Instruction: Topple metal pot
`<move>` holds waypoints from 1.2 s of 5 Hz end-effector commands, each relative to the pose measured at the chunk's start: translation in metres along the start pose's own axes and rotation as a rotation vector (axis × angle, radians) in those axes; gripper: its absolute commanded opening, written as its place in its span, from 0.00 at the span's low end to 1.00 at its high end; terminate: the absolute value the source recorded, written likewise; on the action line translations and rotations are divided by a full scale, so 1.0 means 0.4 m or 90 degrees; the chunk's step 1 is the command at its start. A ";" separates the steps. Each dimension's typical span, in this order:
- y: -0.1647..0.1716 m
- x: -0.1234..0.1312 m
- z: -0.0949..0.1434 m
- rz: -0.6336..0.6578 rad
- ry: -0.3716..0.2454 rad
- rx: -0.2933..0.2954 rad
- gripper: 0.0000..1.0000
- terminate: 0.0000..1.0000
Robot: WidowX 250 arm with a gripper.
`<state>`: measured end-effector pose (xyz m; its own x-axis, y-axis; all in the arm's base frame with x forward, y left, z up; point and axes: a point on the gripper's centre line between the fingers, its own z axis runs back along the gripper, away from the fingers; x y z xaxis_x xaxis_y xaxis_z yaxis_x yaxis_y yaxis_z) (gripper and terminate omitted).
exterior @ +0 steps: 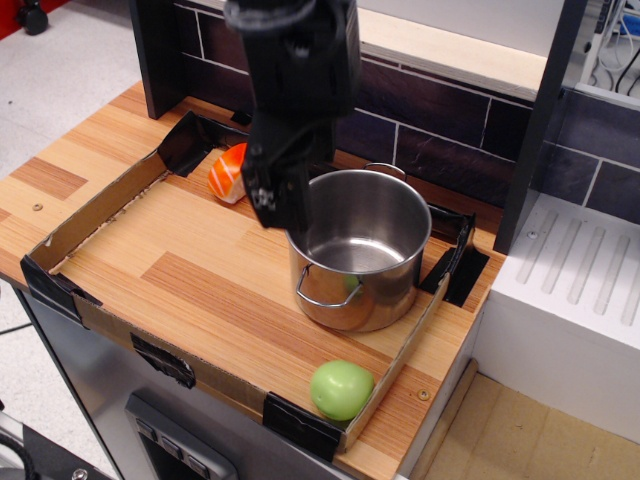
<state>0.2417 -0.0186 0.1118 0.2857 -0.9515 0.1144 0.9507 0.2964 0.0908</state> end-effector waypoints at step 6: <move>-0.029 -0.009 -0.128 -0.060 0.038 -0.007 1.00 0.00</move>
<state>0.2331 -0.0253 0.0546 0.2087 -0.9770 0.0425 0.9755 0.2111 0.0623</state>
